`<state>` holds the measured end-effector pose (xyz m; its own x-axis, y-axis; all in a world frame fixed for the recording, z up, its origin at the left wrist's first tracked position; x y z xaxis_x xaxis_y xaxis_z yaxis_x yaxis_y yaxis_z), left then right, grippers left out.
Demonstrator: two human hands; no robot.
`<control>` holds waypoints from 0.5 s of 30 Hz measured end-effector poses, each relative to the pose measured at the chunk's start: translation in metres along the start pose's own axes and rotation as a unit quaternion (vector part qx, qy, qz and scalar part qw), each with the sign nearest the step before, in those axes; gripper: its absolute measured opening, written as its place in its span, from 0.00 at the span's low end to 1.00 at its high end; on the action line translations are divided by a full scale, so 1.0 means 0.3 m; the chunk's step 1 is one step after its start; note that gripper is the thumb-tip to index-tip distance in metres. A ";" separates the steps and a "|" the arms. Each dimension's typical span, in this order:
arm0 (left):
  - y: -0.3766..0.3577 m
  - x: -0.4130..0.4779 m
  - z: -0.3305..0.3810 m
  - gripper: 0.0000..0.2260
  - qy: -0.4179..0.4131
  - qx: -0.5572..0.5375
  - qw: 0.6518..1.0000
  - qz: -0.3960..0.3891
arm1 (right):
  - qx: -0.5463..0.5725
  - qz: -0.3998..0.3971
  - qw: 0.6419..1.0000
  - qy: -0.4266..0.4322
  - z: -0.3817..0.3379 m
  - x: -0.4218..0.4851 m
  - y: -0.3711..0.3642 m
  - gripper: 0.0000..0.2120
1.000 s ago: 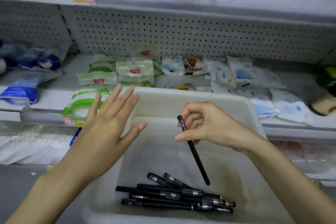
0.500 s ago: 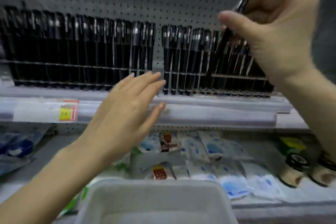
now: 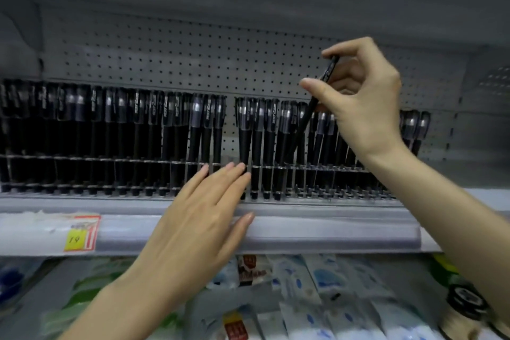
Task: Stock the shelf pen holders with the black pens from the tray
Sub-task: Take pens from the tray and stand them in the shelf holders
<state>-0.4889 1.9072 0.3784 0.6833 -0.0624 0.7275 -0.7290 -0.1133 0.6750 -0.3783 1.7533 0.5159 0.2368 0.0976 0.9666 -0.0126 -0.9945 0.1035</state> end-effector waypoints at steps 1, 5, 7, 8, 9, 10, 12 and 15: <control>-0.001 0.000 -0.002 0.24 -0.001 -0.001 1.000 0.002 | 0.004 0.008 1.000 -0.004 0.006 0.004 0.010 0.17; -0.009 0.006 -0.008 0.24 -0.003 -0.004 1.000 0.006 | -0.013 -0.005 1.000 -0.021 0.036 0.006 0.022 0.17; -0.013 0.008 -0.008 0.24 -0.002 -0.007 1.000 0.005 | -0.018 -0.026 0.999 -0.033 0.054 -0.006 0.012 0.17; -0.015 0.008 -0.008 0.24 -0.001 -0.007 1.000 0.004 | -0.021 -0.035 0.998 -0.037 0.061 -0.011 0.006 0.17; -0.015 0.008 -0.007 0.24 0.000 -0.006 1.000 0.006 | -0.022 -0.046 0.998 -0.040 0.066 -0.016 -0.001 0.16; -0.016 0.008 -0.008 0.24 0.000 -0.004 1.000 0.007 | -0.023 -0.058 0.997 -0.042 0.071 -0.021 -0.010 0.16; -0.017 0.008 -0.007 0.24 -0.002 -0.003 1.000 0.008 | -0.037 -0.082 0.995 -0.030 0.076 -0.031 -0.029 0.16; -0.016 0.007 -0.010 0.24 -0.004 -0.009 1.000 0.008 | -0.099 -0.116 0.988 0.018 0.069 -0.046 -0.052 0.21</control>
<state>-0.4840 1.9107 0.3770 0.6718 -0.0730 0.7372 -0.7404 -0.0949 0.6654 -0.3612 1.7666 0.4961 0.2219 0.3269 0.9187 -0.1526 -0.9189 0.3638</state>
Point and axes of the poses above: each hand's wrist, its own x-axis towards the middle knuckle, its own y-axis out of the back of the hand, z = x × y, the point moved 5 cm from there along x, towards the middle knuckle, and after that the axes turned 2 degrees about y, right-handed, at the moved point
